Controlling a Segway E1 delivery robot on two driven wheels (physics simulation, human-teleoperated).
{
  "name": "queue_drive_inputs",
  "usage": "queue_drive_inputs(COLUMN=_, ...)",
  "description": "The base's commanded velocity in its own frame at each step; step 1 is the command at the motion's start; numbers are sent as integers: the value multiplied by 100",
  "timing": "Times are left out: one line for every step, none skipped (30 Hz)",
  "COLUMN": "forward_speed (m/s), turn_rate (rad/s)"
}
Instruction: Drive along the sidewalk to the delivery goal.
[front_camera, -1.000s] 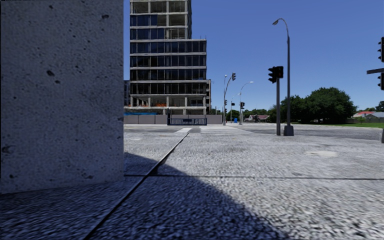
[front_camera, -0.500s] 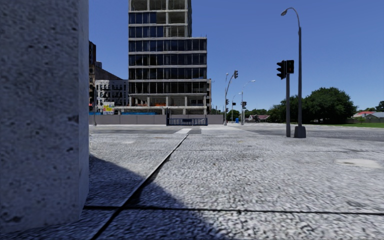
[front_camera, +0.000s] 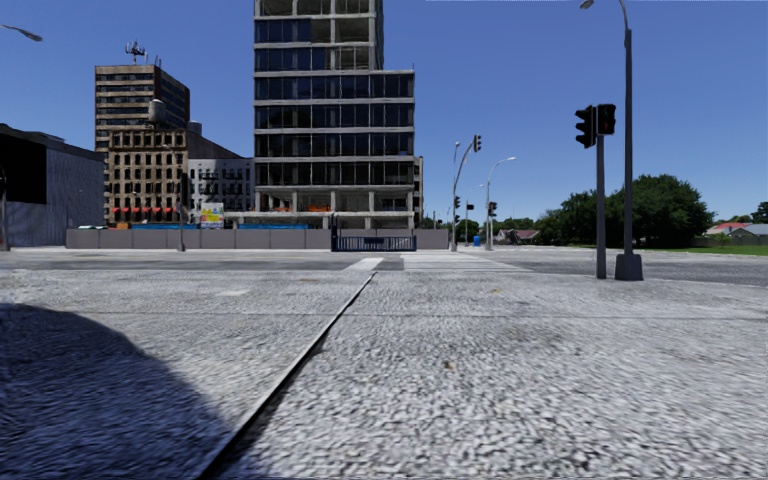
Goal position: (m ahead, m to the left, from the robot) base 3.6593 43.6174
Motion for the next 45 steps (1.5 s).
queue_drive_inputs(forward_speed=200, turn_rate=12)
queue_drive_inputs(forward_speed=200, turn_rate=25)
queue_drive_inputs(forward_speed=200, turn_rate=34)
queue_drive_inputs(forward_speed=200, turn_rate=44)
queue_drive_inputs(forward_speed=200, turn_rate=44)
queue_drive_inputs(forward_speed=200, turn_rate=58)
queue_drive_inputs(forward_speed=200, turn_rate=64)
queue_drive_inputs(forward_speed=200, turn_rate=66)
queue_drive_inputs(forward_speed=200, turn_rate=66)
queue_drive_inputs(forward_speed=200, turn_rate=67)
queue_drive_inputs(forward_speed=200, turn_rate=71)
queue_drive_inputs(forward_speed=200, turn_rate=72)
queue_drive_inputs(forward_speed=200, turn_rate=72)
queue_drive_inputs(forward_speed=200, turn_rate=73)
queue_drive_inputs(forward_speed=200, turn_rate=73)
queue_drive_inputs(forward_speed=200, turn_rate=73)
queue_drive_inputs(forward_speed=200, turn_rate=73)
queue_drive_inputs(forward_speed=200, turn_rate=73)
queue_drive_inputs(forward_speed=200, turn_rate=73)
queue_drive_inputs(forward_speed=200, turn_rate=73)
queue_drive_inputs(forward_speed=200, turn_rate=72)
queue_drive_inputs(forward_speed=200, turn_rate=70)
queue_drive_inputs(forward_speed=200, turn_rate=70)
queue_drive_inputs(forward_speed=200, turn_rate=69)
queue_drive_inputs(forward_speed=200, turn_rate=68)
queue_drive_inputs(forward_speed=200, turn_rate=68)
queue_drive_inputs(forward_speed=200, turn_rate=62)
queue_drive_inputs(forward_speed=200, turn_rate=62)
queue_drive_inputs(forward_speed=200, turn_rate=59)
queue_drive_inputs(forward_speed=200, turn_rate=58)
queue_drive_inputs(forward_speed=200, turn_rate=58)
queue_drive_inputs(forward_speed=200, turn_rate=58)
queue_drive_inputs(forward_speed=200, turn_rate=57)
queue_drive_inputs(forward_speed=200, turn_rate=55)
queue_drive_inputs(forward_speed=200, turn_rate=54)
queue_drive_inputs(forward_speed=200, turn_rate=54)
queue_drive_inputs(forward_speed=200, turn_rate=54)
queue_drive_inputs(forward_speed=200, turn_rate=54)
queue_drive_inputs(forward_speed=200, turn_rate=53)
queue_drive_inputs(forward_speed=200, turn_rate=50)
queue_drive_inputs(forward_speed=200, turn_rate=49)
queue_drive_inputs(forward_speed=200, turn_rate=49)
queue_drive_inputs(forward_speed=200, turn_rate=49)
queue_drive_inputs(forward_speed=200, turn_rate=46)
queue_drive_inputs(forward_speed=200, turn_rate=36)
